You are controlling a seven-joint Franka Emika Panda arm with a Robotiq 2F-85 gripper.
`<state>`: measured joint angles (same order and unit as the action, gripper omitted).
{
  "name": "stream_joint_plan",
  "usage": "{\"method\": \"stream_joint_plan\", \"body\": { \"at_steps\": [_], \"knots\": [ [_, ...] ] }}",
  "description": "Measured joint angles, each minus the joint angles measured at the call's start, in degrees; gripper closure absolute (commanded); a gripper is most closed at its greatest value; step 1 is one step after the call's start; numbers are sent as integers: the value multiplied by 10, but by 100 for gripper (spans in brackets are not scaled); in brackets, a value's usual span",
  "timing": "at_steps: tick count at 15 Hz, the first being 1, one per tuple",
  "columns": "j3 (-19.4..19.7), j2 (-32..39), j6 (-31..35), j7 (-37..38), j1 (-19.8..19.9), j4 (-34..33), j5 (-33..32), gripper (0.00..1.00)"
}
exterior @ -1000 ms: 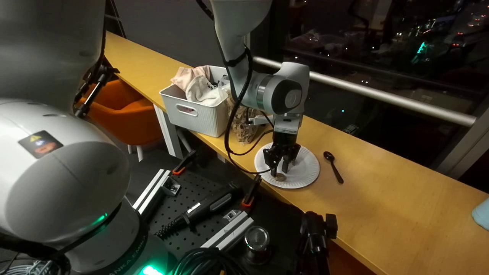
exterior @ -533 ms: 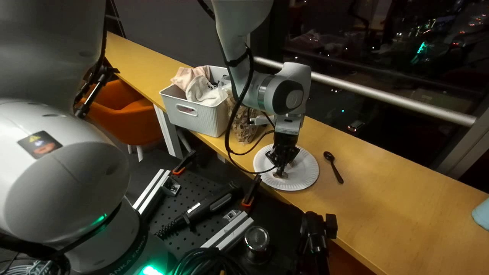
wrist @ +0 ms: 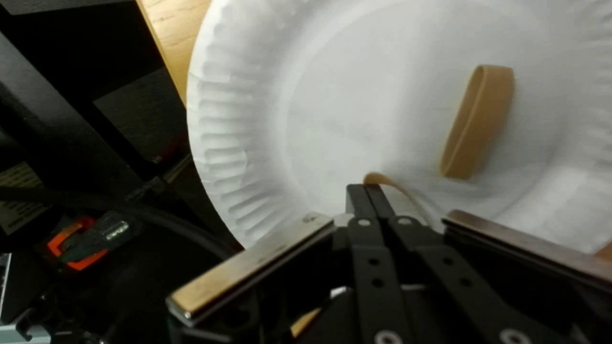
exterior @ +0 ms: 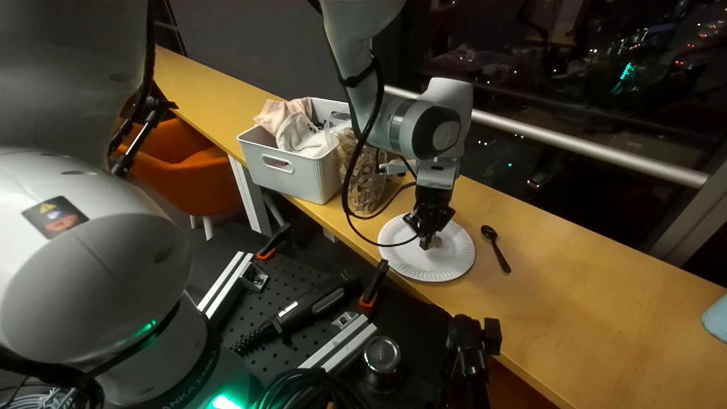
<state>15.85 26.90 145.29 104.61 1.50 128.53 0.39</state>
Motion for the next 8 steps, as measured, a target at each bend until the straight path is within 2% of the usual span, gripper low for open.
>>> {"method": "stream_joint_plan", "body": {
  "at_steps": [8],
  "knots": [
    [0,-11,22,0,3,-14,0,100]
  ]
}}
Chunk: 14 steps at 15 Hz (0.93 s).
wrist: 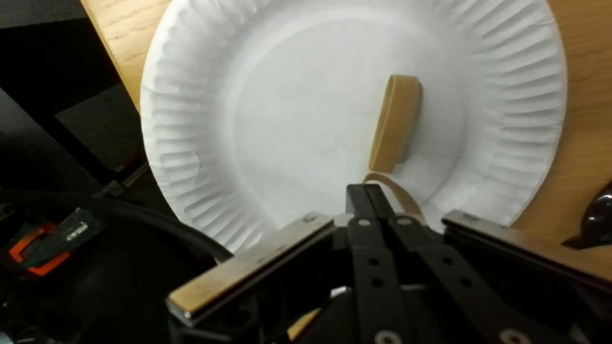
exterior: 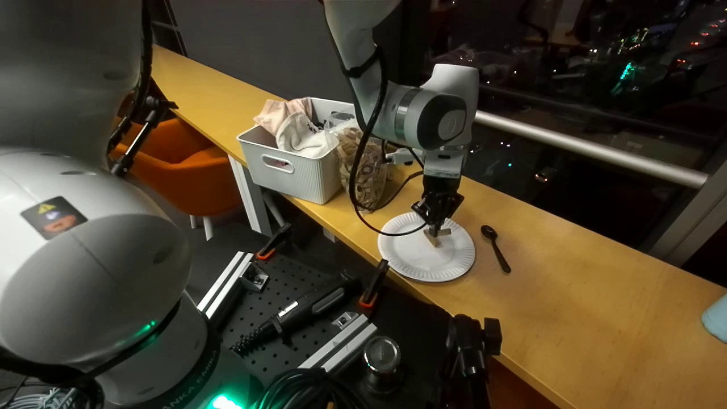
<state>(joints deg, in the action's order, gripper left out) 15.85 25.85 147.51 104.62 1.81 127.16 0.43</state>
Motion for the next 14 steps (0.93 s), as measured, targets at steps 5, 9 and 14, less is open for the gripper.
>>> {"method": "stream_joint_plan", "body": {
  "at_steps": [5,9,14],
  "knots": [
    [-1,13,56,0,0,0,1,100],
    [-16,31,106,-3,0,3,36,100],
    [-38,51,159,-13,0,18,85,60]
  ]
}}
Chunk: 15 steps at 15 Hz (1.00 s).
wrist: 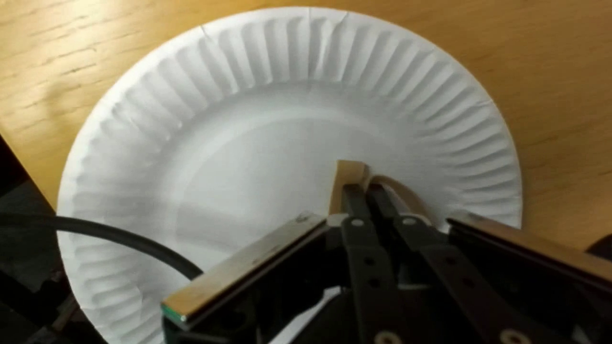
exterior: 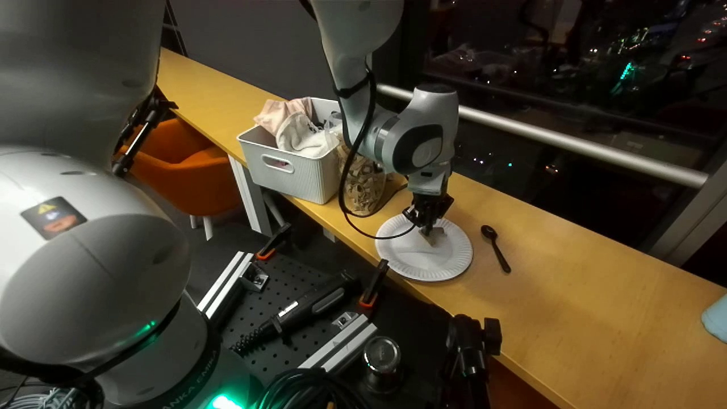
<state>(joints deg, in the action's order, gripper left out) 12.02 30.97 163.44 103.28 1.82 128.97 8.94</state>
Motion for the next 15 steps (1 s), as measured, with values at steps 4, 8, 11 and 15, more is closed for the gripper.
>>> {"method": "stream_joint_plan", "body": {
  "at_steps": [4,8,11,15],
  "knots": [
    [-2,3,19,-8,0,12,18,30],
    [-3,3,22,-19,3,17,28,62],
    [-3,3,22,-24,5,17,32,85],
    [-3,3,22,-32,8,17,40,100]
  ]
}}
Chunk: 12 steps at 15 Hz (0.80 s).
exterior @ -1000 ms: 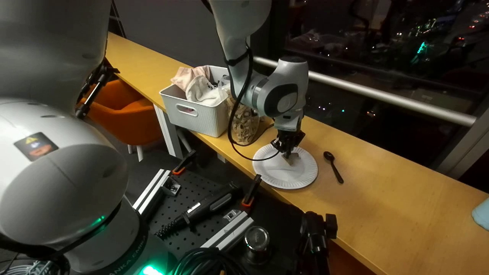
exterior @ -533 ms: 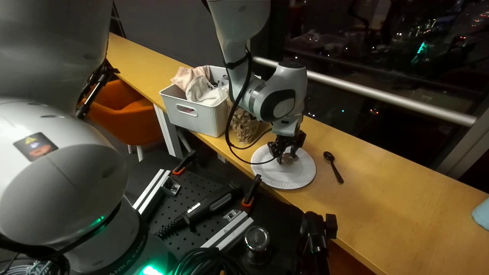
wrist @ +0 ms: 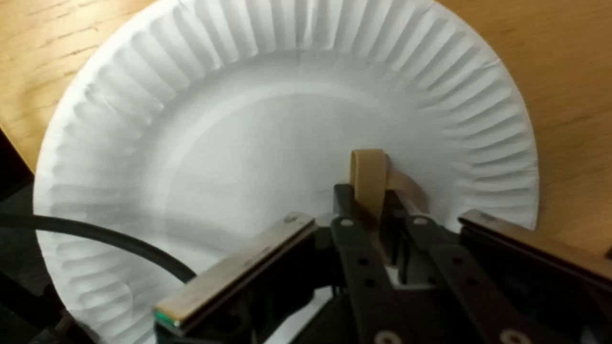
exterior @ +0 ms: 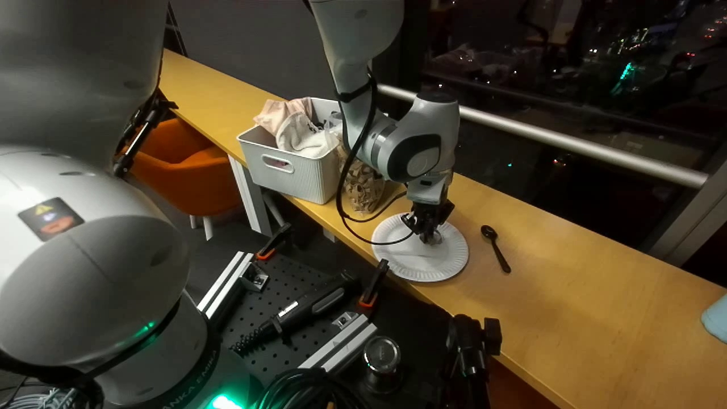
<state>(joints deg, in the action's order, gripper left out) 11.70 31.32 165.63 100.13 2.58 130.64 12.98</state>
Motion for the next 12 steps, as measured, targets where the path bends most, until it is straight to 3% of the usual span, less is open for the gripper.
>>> {"method": "stream_joint_plan", "body": {
  "at_steps": [6,9,12],
  "knots": [
    [1,-19,2,-2,1,7,1,99],
    [10,-72,20,-2,-9,38,0,99],
    [46,-156,45,4,-51,91,-26,99]
  ]
}}
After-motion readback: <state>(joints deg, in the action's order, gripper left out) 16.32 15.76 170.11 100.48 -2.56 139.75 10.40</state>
